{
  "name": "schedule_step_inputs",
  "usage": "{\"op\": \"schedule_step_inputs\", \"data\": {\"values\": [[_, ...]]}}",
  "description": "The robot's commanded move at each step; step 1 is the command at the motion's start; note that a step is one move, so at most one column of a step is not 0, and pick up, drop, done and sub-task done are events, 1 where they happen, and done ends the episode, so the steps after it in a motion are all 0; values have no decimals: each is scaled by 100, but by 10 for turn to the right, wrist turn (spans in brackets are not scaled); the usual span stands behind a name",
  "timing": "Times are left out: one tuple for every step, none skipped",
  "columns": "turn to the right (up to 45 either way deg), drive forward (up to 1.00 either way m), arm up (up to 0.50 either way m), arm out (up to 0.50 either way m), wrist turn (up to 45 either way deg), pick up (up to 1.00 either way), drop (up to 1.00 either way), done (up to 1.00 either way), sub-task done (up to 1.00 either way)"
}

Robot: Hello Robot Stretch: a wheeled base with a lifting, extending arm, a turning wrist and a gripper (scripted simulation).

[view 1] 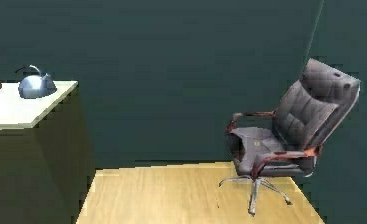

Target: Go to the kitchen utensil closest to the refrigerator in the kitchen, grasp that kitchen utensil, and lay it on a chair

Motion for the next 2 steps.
{"op": "schedule_step_inputs", "data": {"values": [[-450, 0, 0, 0, 0, 0, 0, 0, 0], [-90, 0, 0, 0, 0, 0, 0, 0, 0]]}}
